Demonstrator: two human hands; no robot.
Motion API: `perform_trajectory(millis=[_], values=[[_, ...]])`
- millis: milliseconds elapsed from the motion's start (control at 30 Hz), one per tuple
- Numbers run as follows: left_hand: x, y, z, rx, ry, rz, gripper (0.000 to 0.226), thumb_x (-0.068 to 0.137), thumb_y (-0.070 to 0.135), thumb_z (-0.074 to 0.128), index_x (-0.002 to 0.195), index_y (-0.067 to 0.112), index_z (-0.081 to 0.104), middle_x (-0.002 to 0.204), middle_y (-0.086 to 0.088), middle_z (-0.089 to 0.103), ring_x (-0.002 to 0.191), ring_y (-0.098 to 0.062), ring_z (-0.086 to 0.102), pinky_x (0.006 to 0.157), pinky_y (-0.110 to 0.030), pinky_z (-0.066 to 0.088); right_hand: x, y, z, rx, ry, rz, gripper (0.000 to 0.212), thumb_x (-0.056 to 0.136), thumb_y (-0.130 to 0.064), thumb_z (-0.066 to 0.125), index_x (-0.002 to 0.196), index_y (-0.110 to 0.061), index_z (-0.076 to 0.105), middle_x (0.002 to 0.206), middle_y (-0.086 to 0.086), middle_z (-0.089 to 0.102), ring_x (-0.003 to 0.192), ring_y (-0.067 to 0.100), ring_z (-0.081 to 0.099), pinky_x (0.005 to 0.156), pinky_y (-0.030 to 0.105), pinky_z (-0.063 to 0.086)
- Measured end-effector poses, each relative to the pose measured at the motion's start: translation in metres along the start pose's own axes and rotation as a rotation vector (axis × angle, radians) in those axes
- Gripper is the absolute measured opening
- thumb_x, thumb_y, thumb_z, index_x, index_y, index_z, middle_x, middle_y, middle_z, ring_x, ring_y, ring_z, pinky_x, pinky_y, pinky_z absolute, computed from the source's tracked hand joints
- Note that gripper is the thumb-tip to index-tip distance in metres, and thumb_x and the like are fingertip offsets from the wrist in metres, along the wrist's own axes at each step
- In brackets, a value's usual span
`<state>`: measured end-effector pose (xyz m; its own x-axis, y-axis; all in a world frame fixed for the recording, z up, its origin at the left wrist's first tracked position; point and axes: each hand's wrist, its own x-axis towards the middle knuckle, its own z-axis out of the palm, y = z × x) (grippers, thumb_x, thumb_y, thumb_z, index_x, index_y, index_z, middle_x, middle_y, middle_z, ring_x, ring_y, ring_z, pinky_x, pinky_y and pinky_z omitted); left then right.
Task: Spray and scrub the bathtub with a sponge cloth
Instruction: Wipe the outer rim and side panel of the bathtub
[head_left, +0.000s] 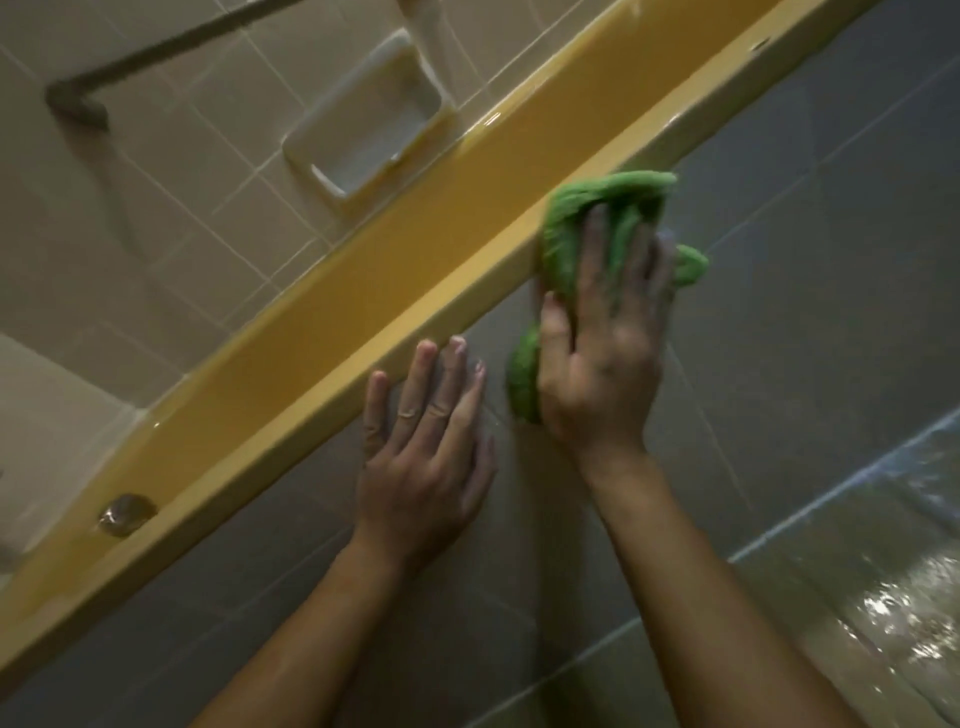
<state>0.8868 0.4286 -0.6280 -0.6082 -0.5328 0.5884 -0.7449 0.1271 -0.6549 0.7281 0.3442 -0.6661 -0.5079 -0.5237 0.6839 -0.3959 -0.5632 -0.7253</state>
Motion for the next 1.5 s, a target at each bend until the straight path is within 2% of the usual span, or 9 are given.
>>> perform_trajectory(millis=[100, 233, 300, 500, 633, 867, 1000, 1300, 1500], values=[[0.012, 0.010, 0.005, 0.015, -0.035, 0.035, 0.065, 0.098, 0.031, 0.064, 0.155, 0.004, 0.045, 0.164, -0.016, 0.034, 0.159, -0.029, 0.018, 0.128, -0.052, 0.007, -0.001, 0.046, -0.006, -0.103, 0.056, -0.062, 0.052, 0.106, -0.028, 0.044, 0.156, -0.015, 0.037, 0.160, 0.025, 0.036, 0.149, 0.048, 0.030, 0.123, 0.056, 0.025], [0.027, 0.018, 0.007, 0.027, -0.097, 0.113, 0.070, 0.097, 0.030, 0.065, 0.158, 0.006, 0.040, 0.167, -0.014, 0.028, 0.161, -0.029, 0.011, 0.129, -0.051, 0.003, 0.007, 0.154, -0.033, 0.100, 0.386, 0.813, 0.059, 0.105, -0.021, 0.039, 0.161, -0.006, 0.027, 0.163, 0.023, 0.031, 0.151, 0.035, 0.034, 0.120, 0.019, 0.017], [0.034, 0.023, 0.008, 0.034, -0.116, 0.149, 0.069, 0.098, 0.031, 0.064, 0.158, 0.007, 0.040, 0.167, -0.014, 0.031, 0.161, -0.030, 0.012, 0.129, -0.052, 0.004, 0.013, 0.168, -0.044, 0.159, 0.451, 1.035, 0.061, 0.104, -0.021, 0.038, 0.162, -0.011, 0.024, 0.163, 0.023, 0.032, 0.148, 0.033, 0.038, 0.116, 0.019, 0.022], [0.050, 0.031, 0.012, 0.050, -0.092, 0.219, 0.070, 0.095, 0.033, 0.063, 0.158, 0.011, 0.043, 0.165, -0.010, 0.037, 0.160, -0.029, 0.020, 0.130, -0.051, 0.006, 0.043, 0.040, -0.018, 0.027, 0.226, 0.351, 0.049, 0.104, -0.021, 0.048, 0.153, -0.019, 0.045, 0.159, 0.028, 0.036, 0.150, 0.047, 0.030, 0.123, 0.054, 0.023], [0.052, 0.040, 0.018, 0.043, -0.070, 0.200, 0.072, 0.092, 0.031, 0.065, 0.158, 0.011, 0.043, 0.165, -0.009, 0.036, 0.159, -0.030, 0.021, 0.128, -0.053, 0.007, 0.063, 0.057, -0.019, -0.025, 0.255, 0.155, 0.046, 0.101, -0.020, 0.055, 0.146, -0.019, 0.056, 0.156, 0.024, 0.044, 0.147, 0.047, 0.035, 0.120, 0.056, 0.031], [0.051, 0.048, 0.017, -0.039, -0.125, 0.171, 0.069, 0.093, 0.028, 0.060, 0.156, 0.008, 0.045, 0.167, -0.011, 0.034, 0.159, -0.031, 0.019, 0.128, -0.054, 0.008, -0.049, 0.198, -0.034, 0.171, 0.535, 1.099, 0.055, 0.103, -0.027, 0.041, 0.158, -0.024, 0.039, 0.160, 0.010, 0.043, 0.142, 0.024, 0.047, 0.113, 0.022, 0.035], [0.047, 0.045, 0.014, -0.077, -0.132, 0.161, 0.067, 0.093, 0.025, 0.059, 0.156, 0.008, 0.045, 0.167, -0.012, 0.033, 0.160, -0.029, 0.018, 0.129, -0.052, 0.009, -0.093, 0.238, -0.048, 0.280, 0.562, 1.447, 0.068, 0.095, -0.030, 0.035, 0.162, -0.028, 0.027, 0.158, 0.016, 0.043, 0.133, 0.031, 0.054, 0.110, 0.029, 0.042], [0.021, 0.059, 0.022, -0.159, -0.085, 0.020, 0.068, 0.091, 0.021, 0.058, 0.155, 0.005, 0.044, 0.167, -0.013, 0.031, 0.160, -0.026, 0.017, 0.127, -0.054, 0.012, -0.004, 0.087, -0.003, -0.023, 0.333, 0.293, 0.049, 0.104, -0.014, 0.051, 0.153, -0.011, 0.045, 0.157, 0.024, 0.042, 0.149, 0.041, 0.035, 0.127, 0.042, 0.020], [0.004, 0.031, 0.014, -0.127, -0.022, -0.013, 0.069, 0.089, 0.019, 0.063, 0.154, 0.005, 0.048, 0.166, -0.012, 0.031, 0.160, -0.026, 0.019, 0.130, -0.049, 0.010, -0.117, 0.202, -0.029, 0.047, 0.343, 1.310, 0.059, 0.105, -0.032, 0.028, 0.160, -0.012, 0.029, 0.162, 0.018, 0.036, 0.141, 0.039, 0.046, 0.115, 0.043, 0.038]])
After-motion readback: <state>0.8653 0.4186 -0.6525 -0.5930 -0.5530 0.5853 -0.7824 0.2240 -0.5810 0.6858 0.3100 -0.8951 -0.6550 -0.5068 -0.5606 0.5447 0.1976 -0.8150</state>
